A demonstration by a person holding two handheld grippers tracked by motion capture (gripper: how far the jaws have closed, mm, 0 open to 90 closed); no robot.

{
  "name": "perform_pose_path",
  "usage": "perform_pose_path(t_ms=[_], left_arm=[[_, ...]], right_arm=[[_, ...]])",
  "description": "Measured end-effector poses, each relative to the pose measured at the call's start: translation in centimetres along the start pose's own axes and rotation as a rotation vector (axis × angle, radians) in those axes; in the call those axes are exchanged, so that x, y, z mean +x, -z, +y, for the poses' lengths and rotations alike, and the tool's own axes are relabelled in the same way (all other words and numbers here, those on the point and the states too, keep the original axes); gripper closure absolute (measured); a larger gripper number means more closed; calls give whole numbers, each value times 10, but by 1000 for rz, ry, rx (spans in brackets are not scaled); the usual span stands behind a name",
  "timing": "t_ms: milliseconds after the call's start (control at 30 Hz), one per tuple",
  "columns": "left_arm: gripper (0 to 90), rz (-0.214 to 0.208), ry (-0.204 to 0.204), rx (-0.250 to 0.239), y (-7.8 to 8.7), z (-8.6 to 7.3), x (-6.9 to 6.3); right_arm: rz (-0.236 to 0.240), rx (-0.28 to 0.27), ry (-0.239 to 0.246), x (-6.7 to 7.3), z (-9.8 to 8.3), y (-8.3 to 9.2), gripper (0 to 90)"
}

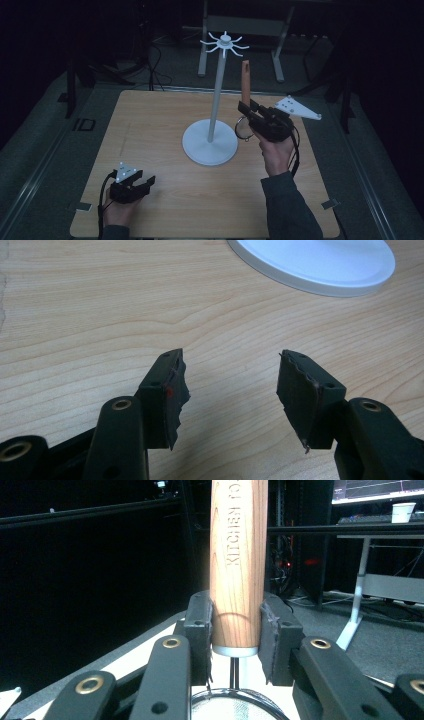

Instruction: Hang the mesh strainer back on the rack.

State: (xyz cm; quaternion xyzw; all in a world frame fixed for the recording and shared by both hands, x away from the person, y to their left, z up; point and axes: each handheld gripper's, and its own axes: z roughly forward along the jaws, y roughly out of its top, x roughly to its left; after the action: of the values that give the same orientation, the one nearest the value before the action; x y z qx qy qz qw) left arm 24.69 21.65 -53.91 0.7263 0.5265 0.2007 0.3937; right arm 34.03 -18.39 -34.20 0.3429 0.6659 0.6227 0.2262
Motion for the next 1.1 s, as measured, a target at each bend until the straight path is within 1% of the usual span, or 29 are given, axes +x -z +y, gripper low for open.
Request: perform_pose_path(t_ms=[267, 400, 733, 900, 1100], left_arm=[[448, -1, 2, -1, 0, 0, 0], [448, -2, 2, -1, 0, 0, 0], [448, -2, 2, -3, 0, 0, 1], [448, -2, 1, -3, 0, 0, 1], [448, -1, 6, -4, 1, 0, 1]], right_arm=[[13, -17, -7, 1, 5, -1, 694], [22, -26, -19, 0, 7, -2, 694], [33, -33, -22, 2, 14, -5, 694], [39, -36, -38, 0, 15, -8, 693], [44, -36, -45, -1, 17, -13, 694]])
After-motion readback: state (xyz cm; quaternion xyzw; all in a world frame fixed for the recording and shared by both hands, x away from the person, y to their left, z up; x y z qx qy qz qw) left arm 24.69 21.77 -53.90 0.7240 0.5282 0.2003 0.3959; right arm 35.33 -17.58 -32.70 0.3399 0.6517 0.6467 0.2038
